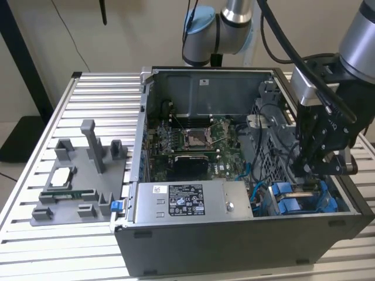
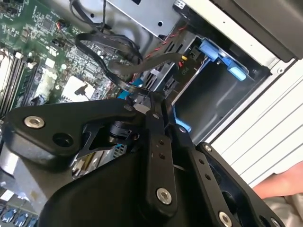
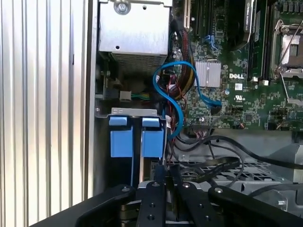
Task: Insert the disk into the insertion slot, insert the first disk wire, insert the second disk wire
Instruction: 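Insert the second disk wire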
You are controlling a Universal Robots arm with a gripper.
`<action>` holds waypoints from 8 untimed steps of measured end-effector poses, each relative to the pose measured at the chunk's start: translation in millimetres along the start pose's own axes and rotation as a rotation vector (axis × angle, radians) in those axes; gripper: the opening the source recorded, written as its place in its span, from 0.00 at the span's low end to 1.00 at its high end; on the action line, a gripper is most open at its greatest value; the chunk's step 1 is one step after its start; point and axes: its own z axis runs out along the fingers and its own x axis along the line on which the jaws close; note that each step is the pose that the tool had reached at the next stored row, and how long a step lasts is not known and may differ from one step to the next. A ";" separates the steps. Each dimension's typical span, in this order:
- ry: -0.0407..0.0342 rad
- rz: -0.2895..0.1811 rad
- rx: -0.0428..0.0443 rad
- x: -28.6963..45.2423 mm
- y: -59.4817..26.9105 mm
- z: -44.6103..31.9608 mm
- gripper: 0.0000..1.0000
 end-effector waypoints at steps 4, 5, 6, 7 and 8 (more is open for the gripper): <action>0.0001 0.000 0.0014 1.6 -3.7 3.1 0.00; -0.0001 0.000 0.0015 2.5 -3.8 3.5 0.00; 0.0000 0.000 0.0015 3.5 -3.9 3.7 0.00; -0.0001 0.000 0.0014 4.3 -4.1 4.0 0.00; 0.0001 0.000 0.0014 5.5 -4.5 4.2 0.00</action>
